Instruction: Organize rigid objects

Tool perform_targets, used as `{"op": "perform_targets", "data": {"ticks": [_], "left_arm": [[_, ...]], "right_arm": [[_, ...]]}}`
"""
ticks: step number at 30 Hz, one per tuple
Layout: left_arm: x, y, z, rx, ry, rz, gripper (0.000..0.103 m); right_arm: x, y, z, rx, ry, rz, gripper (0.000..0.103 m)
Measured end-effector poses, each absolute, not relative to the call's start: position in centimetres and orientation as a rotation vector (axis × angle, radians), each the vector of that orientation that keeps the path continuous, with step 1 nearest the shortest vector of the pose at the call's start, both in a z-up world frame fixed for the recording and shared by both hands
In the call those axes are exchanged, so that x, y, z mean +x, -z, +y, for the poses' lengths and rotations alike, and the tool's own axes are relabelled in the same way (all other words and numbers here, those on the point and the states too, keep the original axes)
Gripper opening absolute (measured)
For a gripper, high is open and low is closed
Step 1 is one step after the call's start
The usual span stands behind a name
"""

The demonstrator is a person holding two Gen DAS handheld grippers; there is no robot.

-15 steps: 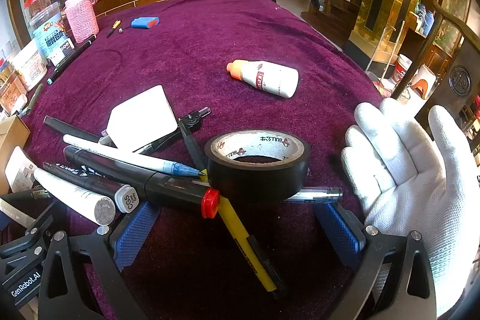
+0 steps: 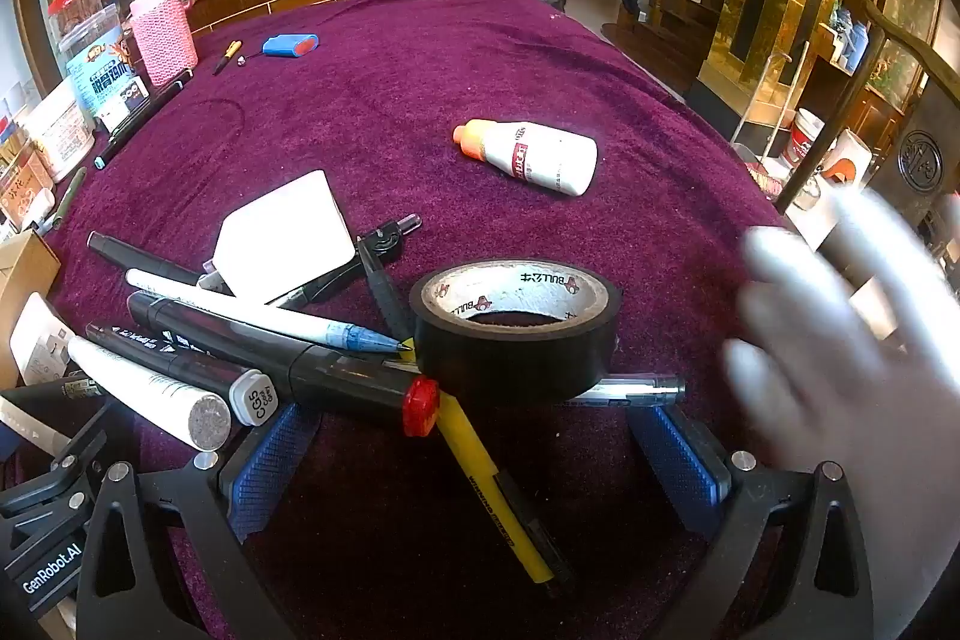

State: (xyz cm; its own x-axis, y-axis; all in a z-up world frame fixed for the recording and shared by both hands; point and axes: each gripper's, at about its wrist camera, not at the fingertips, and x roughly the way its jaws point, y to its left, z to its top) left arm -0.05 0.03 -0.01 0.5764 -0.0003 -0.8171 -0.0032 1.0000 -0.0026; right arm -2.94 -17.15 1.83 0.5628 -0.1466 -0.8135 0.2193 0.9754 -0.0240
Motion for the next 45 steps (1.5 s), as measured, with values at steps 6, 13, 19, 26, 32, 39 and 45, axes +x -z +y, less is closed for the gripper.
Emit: {"op": "perform_targets", "data": {"ticks": [6, 13, 19, 26, 32, 39, 45], "left_arm": [[0.0, 0.0, 0.01, -0.003, -0.004, 0.958, 0.103], [-0.01, 0.0, 0.02, -0.003, -0.004, 0.957, 0.103], [-0.01, 0.0, 0.05, -0.004, -0.004, 0.957, 0.103], [-0.01, 0.0, 0.01, -0.003, -0.004, 0.957, 0.103], [-0.01, 0.0, 0.02, -0.003, -0.004, 0.957, 0.103], [-0.01, 0.0, 0.02, -0.003, -0.004, 0.957, 0.103], [-0.01, 0.0, 0.02, -0.003, -0.004, 0.957, 0.103]], "right_arm": [[-2.94, -1.83, -17.14, 0.083, 0.216, 0.949, 0.102], [-2.91, -1.8, -17.14, 0.083, 0.215, 0.949, 0.102], [-2.91, -1.75, -17.07, 0.077, 0.218, 0.948, 0.102], [-2.86, -1.66, -17.29, 0.078, 0.218, 0.947, 0.102], [-2.89, -1.58, -17.34, 0.079, 0.218, 0.947, 0.102], [-2.88, -1.51, -17.39, 0.08, 0.217, 0.947, 0.102], [-2.85, -1.47, -17.35, 0.08, 0.217, 0.947, 0.102]]}}
